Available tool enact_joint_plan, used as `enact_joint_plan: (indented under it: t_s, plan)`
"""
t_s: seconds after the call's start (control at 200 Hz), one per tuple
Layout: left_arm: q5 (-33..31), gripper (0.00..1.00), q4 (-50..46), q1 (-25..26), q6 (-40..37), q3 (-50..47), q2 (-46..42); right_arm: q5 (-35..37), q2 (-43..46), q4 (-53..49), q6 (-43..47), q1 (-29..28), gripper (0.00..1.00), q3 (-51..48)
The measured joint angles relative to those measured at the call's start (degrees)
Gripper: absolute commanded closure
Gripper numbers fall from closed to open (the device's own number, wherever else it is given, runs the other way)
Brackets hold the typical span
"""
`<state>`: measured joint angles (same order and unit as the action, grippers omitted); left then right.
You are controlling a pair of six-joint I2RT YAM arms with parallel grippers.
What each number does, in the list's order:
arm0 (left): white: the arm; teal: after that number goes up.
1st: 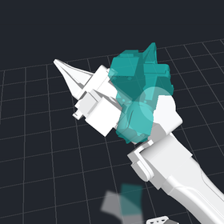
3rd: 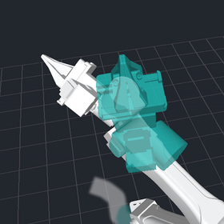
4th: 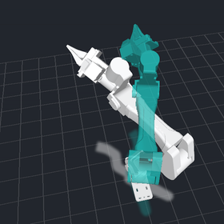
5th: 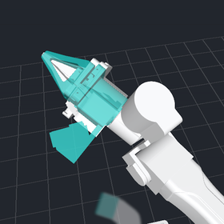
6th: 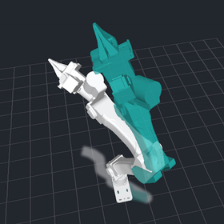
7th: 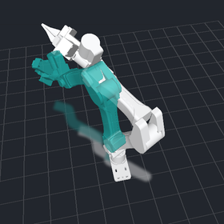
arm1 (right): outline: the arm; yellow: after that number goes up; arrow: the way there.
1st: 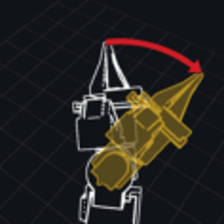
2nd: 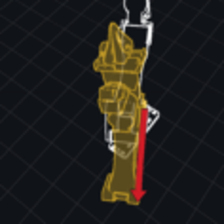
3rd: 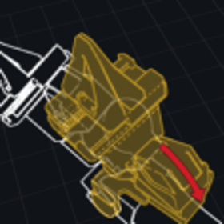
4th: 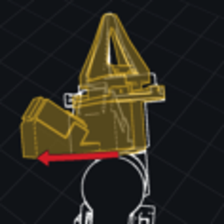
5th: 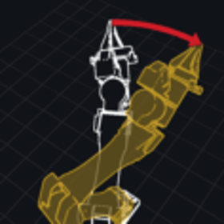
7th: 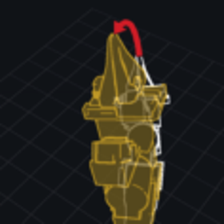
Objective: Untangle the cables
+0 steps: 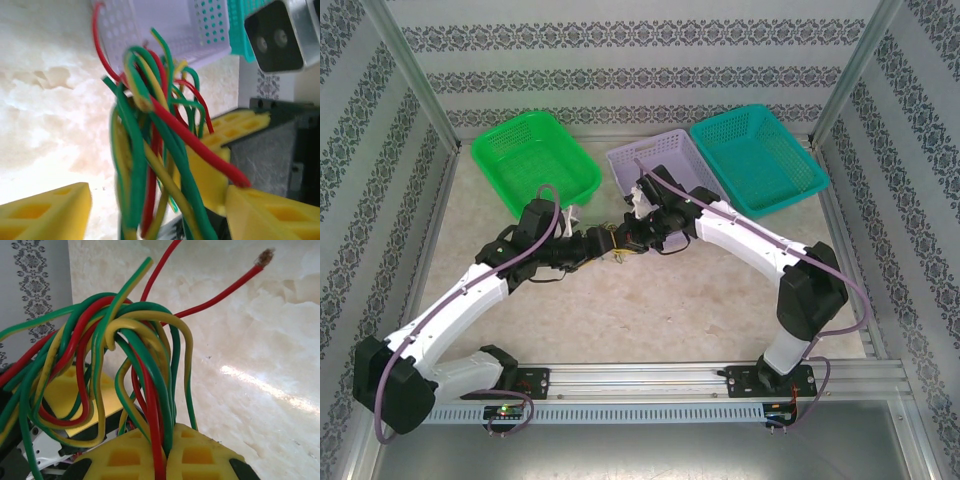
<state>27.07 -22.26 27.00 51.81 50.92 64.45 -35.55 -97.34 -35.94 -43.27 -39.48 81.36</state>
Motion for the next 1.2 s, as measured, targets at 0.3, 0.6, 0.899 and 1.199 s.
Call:
enact_joint_plan:
  t_s: [0.3, 0.6, 0.899, 1.199]
  plan:
    - [-3.5, 1.0, 3.8, 0.0, 7.5, 0.0, 2.0, 1.1, 3.0, 1.0, 2.8, -0.3, 1.0, -4.6]
    - [1.5, 1.0, 0.4, -1.3, 21.6, 4.6, 3.1, 25.8, 10.0, 3.0, 16.9, -9.2, 1.0, -8.5]
    - [12.6, 1.0, -6.6, -8.4, 34.3, 6.9, 3.5, 67.8, 11.2, 13.2, 45.3, -28.2, 1.0, -17.5]
    - [15.9, 1.0, -6.6, -9.7, 35.2, 9.2, 3.8, 74.1, 16.2, 16.1, 52.5, -30.1, 0.43, -18.4]
